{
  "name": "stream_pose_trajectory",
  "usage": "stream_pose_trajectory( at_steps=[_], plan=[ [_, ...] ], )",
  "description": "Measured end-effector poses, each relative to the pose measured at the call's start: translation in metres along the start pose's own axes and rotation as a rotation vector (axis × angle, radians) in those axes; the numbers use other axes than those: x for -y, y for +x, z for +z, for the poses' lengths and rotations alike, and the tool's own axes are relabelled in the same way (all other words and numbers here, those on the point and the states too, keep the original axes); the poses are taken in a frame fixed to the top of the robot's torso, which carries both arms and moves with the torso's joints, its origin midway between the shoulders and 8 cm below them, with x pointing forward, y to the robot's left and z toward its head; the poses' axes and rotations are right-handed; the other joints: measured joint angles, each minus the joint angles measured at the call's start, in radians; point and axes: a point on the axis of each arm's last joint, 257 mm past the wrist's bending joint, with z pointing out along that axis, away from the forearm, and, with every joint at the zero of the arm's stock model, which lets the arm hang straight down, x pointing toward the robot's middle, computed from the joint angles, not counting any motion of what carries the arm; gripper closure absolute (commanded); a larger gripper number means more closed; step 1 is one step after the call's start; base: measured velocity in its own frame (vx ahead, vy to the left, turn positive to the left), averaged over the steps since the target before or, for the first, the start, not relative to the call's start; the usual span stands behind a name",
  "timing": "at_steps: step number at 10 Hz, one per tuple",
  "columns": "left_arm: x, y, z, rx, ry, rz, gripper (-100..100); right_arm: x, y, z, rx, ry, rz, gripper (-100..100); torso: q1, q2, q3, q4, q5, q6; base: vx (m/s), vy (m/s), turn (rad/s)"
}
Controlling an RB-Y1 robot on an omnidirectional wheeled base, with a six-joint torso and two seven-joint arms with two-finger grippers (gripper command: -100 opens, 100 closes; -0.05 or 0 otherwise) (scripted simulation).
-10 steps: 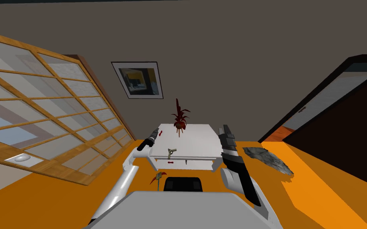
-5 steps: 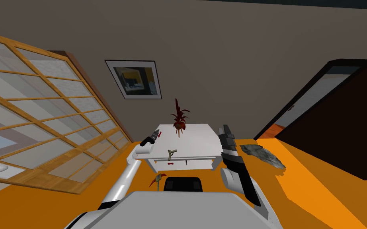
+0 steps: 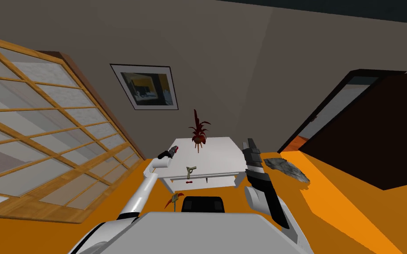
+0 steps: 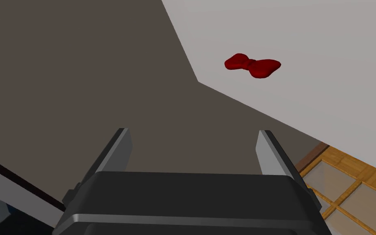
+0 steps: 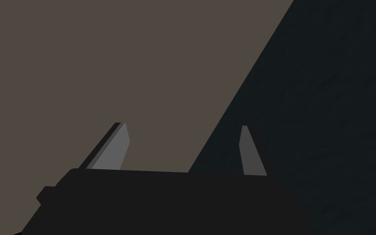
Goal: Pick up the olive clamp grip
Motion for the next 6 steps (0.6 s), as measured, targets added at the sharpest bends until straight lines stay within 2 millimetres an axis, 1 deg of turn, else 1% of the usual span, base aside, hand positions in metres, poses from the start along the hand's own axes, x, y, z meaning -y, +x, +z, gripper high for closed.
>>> stream_pose_trajectory(
  at_steps=[2, 3, 4, 5, 6],
  plan=[
    [-0.016, 0.002, 0.009, -0.021, -0.068, 0.003, -100, 0.000, 0.000, 0.000, 0.000, 0.000, 0.000, 0, 0.001, 0.000, 0.000, 0.000, 0.000, 0.000, 0.000, 0.046, -0.078],
    [-0.029, 0.007, 0.010, -0.033, -0.107, 0.004, -100, 0.000, 0.000, 0.000, 0.000, 0.000, 0.000, 0, 0.000, 0.001, 0.000, 0.000, 0.000, -0.001, 0.000, 0.014, 0.011],
    [-0.035, 0.007, 0.012, -0.038, -0.125, 0.005, -100, 0.000, 0.000, 0.000, 0.000, 0.000, 0.000, 0, -0.001, 0.000, 0.000, 0.000, 0.000, -0.001, 0.002, 0.021, -0.096],
    [-0.036, 0.007, 0.015, -0.047, -0.149, 0.006, -100, 0.000, 0.000, 0.000, 0.000, 0.000, 0.000, 0, -0.001, 0.000, 0.000, 0.000, 0.000, 0.000, 0.001, 0.025, -0.072],
    [-0.046, 0.009, 0.017, -0.058, -0.181, 0.008, -100, 0.000, 0.000, 0.000, 0.000, 0.000, 0.000, 0, -0.001, 0.000, 0.000, 0.000, 0.000, -0.001, -0.004, 0.027, -0.107]
  ],
)
